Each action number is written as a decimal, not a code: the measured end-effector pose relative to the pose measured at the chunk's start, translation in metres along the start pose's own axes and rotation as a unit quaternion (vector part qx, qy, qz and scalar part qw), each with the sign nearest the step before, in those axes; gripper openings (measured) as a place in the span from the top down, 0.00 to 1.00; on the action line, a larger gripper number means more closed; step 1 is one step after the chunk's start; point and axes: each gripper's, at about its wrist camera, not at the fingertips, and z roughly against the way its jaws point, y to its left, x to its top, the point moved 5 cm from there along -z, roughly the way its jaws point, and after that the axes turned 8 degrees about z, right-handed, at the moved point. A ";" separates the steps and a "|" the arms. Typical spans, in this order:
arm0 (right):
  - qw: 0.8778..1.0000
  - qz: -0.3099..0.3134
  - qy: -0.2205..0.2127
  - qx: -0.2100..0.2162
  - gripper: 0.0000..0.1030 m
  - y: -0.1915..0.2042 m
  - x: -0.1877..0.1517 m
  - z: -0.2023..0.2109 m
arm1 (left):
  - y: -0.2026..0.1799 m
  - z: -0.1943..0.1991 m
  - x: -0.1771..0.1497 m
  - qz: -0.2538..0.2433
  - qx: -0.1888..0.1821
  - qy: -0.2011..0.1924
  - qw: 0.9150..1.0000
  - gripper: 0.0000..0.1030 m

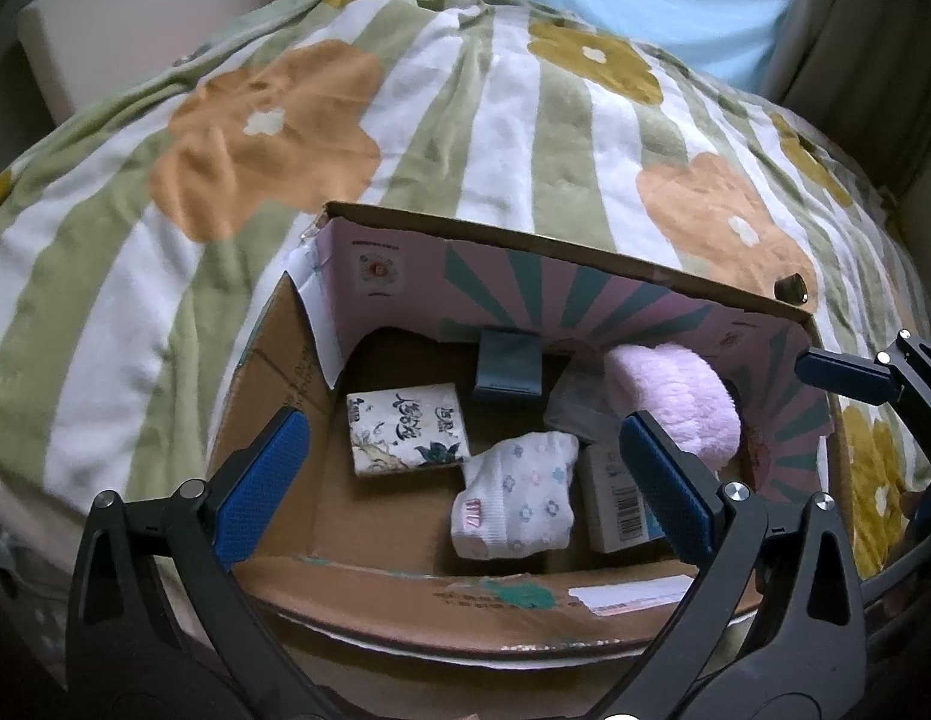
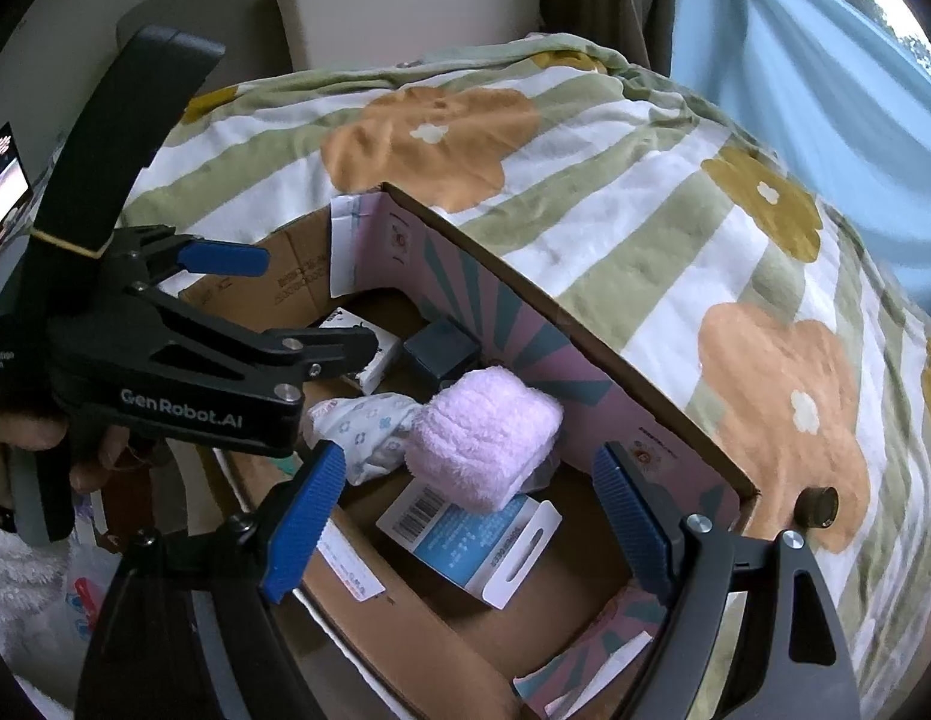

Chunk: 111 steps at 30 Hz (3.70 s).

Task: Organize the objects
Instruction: 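Withdraw both tools from the cardboard box toward the two tins, then grasp the beige tin with the left tool while the right tool grasps the black tin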

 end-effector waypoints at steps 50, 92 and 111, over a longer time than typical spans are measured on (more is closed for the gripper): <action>0.987 -0.109 -0.059 -0.100 0.20 -0.206 -0.107 0.157 | -0.284 0.047 -0.031 -0.118 -0.089 -0.041 0.988 0.00; 0.999 0.049 0.003 0.023 0.67 -0.272 -0.135 -0.055 | -0.372 -0.142 -0.094 -0.164 -0.130 -0.029 0.977 0.65; 1.000 -0.003 0.015 -0.012 0.68 -0.278 -0.130 -0.032 | -0.374 -0.105 -0.090 -0.173 -0.139 -0.046 0.974 0.71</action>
